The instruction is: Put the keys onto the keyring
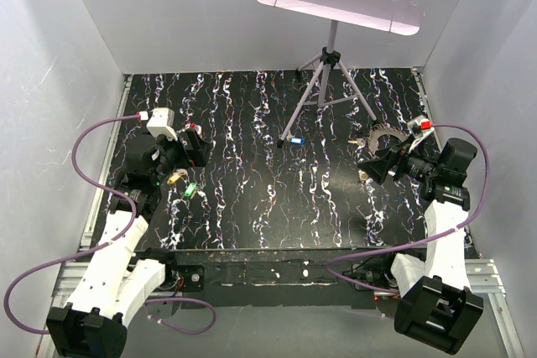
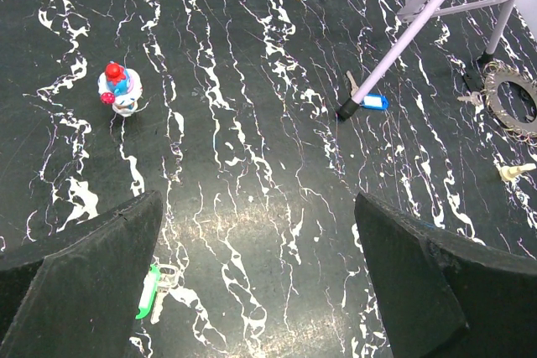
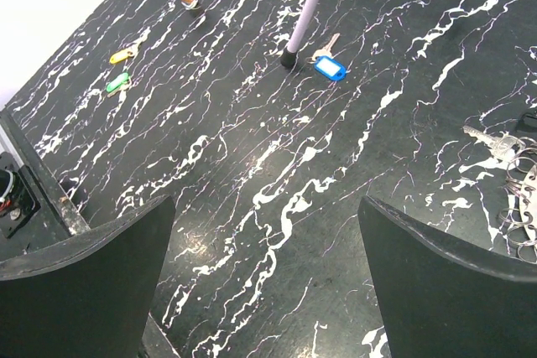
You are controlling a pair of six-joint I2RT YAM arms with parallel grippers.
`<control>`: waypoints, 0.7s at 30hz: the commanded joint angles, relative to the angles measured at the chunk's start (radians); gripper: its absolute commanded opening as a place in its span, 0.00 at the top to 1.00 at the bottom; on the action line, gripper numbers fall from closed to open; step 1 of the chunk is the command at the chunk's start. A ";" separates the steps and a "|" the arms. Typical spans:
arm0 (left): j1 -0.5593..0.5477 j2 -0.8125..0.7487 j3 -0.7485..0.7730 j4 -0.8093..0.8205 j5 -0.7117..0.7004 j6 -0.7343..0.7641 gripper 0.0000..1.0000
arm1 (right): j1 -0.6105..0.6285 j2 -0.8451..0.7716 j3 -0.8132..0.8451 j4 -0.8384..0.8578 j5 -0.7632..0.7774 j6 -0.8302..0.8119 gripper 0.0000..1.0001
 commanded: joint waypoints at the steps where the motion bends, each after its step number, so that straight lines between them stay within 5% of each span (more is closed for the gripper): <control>1: 0.003 -0.003 0.018 0.013 0.010 0.011 0.00 | -0.004 -0.004 -0.003 0.014 -0.032 -0.028 0.00; 21: 0.003 0.014 0.019 0.013 0.022 0.011 0.00 | -0.004 -0.003 0.000 0.003 -0.036 -0.048 0.00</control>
